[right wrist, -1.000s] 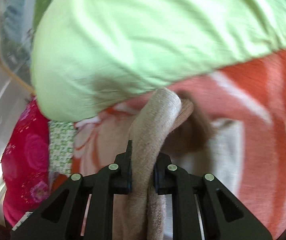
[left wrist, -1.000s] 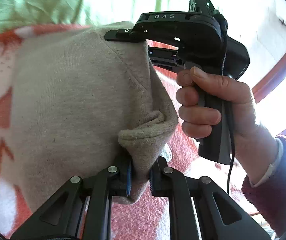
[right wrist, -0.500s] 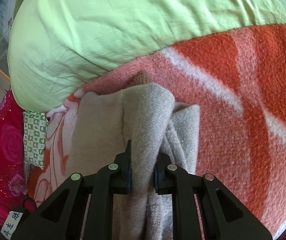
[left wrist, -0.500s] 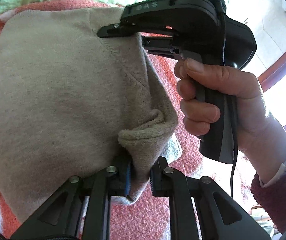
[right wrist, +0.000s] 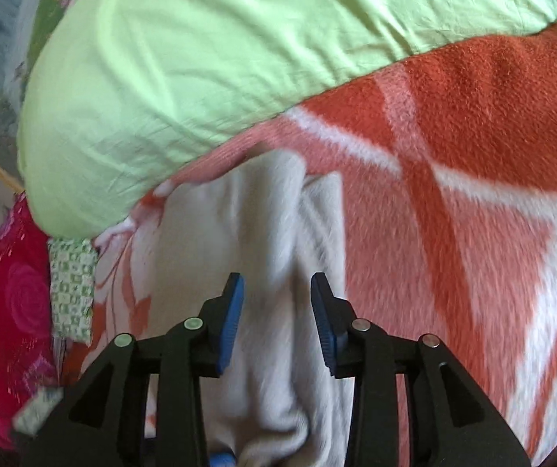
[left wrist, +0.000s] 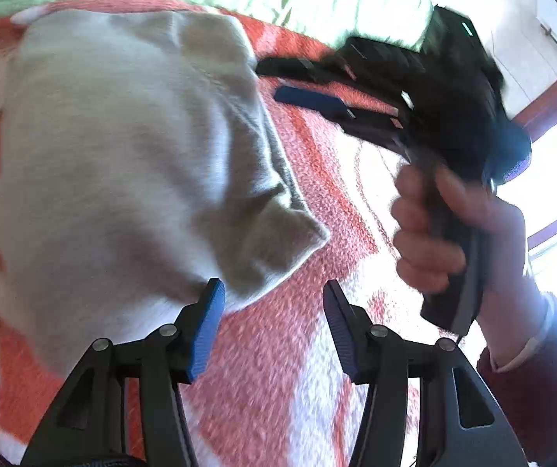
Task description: Fold small clothes
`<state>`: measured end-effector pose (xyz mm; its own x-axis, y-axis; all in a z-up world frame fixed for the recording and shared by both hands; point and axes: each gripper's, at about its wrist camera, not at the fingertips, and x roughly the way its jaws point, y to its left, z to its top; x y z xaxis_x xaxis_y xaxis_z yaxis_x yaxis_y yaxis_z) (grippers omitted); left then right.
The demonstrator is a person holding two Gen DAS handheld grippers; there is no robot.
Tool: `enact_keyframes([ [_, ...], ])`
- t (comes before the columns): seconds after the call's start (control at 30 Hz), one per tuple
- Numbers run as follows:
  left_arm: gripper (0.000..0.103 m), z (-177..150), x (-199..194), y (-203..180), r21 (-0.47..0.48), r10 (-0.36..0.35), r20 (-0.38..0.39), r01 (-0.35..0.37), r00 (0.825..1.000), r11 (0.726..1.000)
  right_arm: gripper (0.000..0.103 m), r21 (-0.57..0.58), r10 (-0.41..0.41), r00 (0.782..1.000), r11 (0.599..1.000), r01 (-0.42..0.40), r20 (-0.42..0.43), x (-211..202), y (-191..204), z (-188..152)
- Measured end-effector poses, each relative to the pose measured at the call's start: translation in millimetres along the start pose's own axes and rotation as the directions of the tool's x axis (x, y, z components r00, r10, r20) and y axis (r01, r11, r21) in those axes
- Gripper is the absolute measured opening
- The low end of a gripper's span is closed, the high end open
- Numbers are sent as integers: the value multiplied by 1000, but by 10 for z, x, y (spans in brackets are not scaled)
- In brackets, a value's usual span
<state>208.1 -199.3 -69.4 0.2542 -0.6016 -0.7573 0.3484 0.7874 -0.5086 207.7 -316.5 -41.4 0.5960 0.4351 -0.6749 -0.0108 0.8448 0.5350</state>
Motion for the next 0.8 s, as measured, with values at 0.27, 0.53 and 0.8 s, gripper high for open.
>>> enact_keyframes([
  [0.27,71,-34,-667,782,-227,115,98,-90,989,970,40,1,-32,998,999,32,-57,56,31,-400],
  [0.53,71,46,-675,1359,-358,116,78,-81,990,930,40,-10,-35,997,999,34,-73,158,-14,-474],
  [0.8,74,248,-277,1298,-350,121,31,-102,992,931,12,17,-19,999,1000,20,-42,44,-75,-455],
])
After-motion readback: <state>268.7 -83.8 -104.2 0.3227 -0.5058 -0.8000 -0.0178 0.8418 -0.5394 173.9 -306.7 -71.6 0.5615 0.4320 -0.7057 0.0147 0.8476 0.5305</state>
